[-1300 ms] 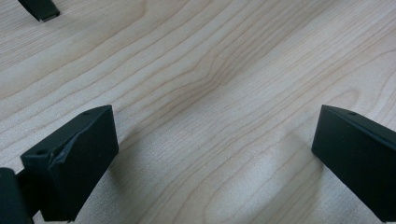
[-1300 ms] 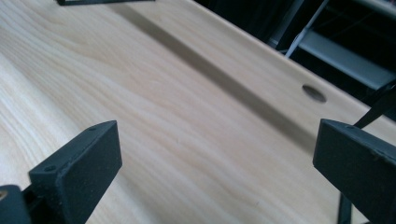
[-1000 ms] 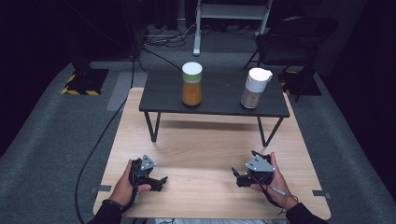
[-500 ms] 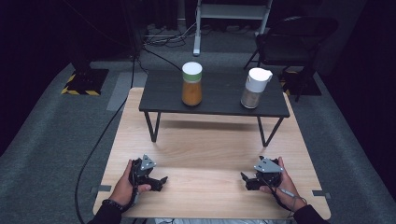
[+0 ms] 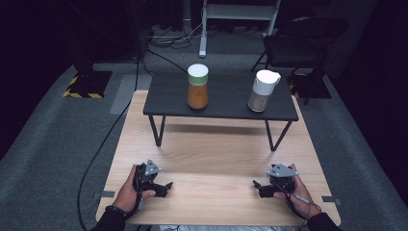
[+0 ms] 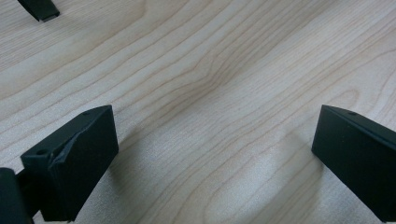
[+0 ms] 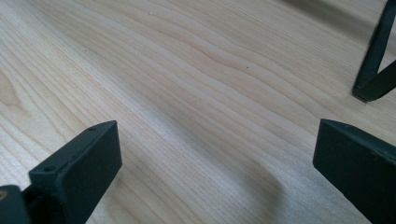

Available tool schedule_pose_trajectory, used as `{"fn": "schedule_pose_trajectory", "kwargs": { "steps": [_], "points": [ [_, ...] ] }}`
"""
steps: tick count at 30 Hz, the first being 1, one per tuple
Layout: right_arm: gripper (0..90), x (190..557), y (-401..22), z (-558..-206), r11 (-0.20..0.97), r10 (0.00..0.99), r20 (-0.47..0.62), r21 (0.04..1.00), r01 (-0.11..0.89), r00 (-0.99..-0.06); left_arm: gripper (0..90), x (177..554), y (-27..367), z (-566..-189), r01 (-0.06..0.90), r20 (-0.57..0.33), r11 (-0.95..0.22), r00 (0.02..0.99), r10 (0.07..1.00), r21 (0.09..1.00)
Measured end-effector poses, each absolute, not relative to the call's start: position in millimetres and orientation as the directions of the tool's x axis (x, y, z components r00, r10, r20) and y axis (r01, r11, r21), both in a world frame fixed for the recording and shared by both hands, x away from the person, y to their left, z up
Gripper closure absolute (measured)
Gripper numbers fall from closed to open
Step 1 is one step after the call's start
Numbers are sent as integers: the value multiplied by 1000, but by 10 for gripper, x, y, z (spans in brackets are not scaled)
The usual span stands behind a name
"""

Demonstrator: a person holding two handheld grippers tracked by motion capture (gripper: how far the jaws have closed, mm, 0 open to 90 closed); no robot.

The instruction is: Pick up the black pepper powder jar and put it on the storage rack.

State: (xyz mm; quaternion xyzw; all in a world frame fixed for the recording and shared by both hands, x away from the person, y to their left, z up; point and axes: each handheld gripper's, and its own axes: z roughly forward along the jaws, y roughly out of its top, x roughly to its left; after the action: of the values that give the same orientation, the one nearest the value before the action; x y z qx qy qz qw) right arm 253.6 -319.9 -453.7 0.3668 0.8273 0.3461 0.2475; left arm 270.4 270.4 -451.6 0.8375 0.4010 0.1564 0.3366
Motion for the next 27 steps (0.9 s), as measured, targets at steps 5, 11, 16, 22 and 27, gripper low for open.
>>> {"fn": "schedule_pose_trajectory", "kwargs": {
  "steps": [5,11,16,22,27],
  "points": [
    [11,2540,-3232,-4538,483,783,-145,754,445,-605,4,2704,2705,-4518,566,-8,-451,629,777,690],
    [11,2545,-3256,-4534,485,783,-142,749,452,-606,4,2704,2704,-4516,566,-8,-452,629,777,689],
    [11,2564,-3286,-4533,489,782,-135,738,465,-608,4,2704,2705,-4518,566,-9,-450,629,777,690],
    [12,2572,-3321,-4535,482,787,-126,736,475,-604,4,2704,2705,-4517,566,-8,-452,630,777,690],
    [9,2605,-3383,-4526,465,792,-93,732,498,-604,4,2703,2705,-4519,566,-9,-450,629,777,690]
  ]
}}
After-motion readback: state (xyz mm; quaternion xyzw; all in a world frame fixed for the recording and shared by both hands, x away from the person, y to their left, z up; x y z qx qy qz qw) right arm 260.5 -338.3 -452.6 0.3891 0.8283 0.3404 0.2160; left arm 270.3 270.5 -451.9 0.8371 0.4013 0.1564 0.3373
